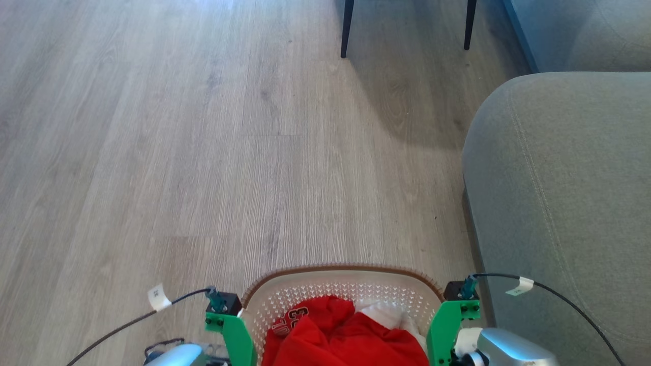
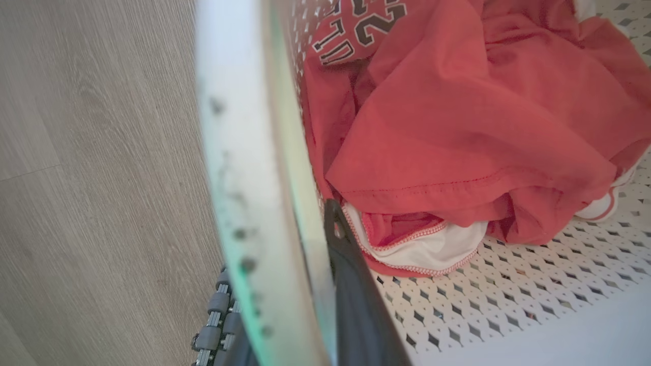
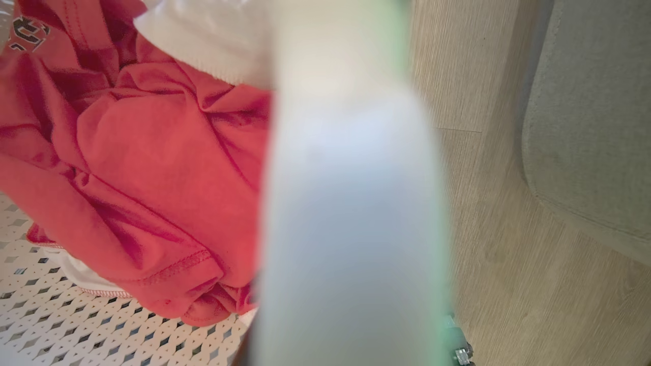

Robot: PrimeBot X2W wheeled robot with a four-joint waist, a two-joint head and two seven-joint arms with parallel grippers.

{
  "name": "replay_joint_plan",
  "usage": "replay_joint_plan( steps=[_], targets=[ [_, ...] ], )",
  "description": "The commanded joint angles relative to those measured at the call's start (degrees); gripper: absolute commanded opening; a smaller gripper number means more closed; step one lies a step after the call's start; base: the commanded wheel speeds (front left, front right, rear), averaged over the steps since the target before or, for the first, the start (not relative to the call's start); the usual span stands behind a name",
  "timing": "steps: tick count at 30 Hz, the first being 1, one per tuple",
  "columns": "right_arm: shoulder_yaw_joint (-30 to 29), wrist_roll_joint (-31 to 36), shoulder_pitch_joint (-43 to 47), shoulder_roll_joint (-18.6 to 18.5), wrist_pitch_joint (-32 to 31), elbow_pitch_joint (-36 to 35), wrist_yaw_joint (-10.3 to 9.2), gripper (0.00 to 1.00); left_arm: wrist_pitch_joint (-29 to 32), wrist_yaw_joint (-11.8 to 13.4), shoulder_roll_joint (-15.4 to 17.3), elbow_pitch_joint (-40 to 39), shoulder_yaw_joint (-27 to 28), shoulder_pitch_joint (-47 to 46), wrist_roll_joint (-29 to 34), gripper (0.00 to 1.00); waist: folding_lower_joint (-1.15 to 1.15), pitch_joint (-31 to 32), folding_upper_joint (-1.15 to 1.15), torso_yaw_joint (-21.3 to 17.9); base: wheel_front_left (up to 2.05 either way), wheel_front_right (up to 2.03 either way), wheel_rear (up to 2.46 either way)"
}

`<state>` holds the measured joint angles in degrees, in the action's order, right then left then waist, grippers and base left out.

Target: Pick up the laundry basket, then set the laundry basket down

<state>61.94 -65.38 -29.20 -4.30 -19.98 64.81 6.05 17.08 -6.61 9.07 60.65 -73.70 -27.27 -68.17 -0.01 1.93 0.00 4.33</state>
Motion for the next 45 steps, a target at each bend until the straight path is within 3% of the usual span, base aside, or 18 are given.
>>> replay_joint_plan(
  steps=[1,45],
  targets=[
    [1.5,0.1,-1.0,1.4,0.3,-2.3,1.44,0.0,-0.3,-0.9,1.1,-1.1,0.4,-3.1,0.2,0.0,0.01,0.0,0.0,0.0,0.0,0.0,0.0],
    [7.9,-6.0,-3.7,1.4,3.1,-0.4,1.44,0.0,-0.6,-0.9,0.9,-0.3,0.4,-2.8,-1.5,0.0,0.01,0.1,0.0,0.4,0.0,0.0,0.0]
  ],
)
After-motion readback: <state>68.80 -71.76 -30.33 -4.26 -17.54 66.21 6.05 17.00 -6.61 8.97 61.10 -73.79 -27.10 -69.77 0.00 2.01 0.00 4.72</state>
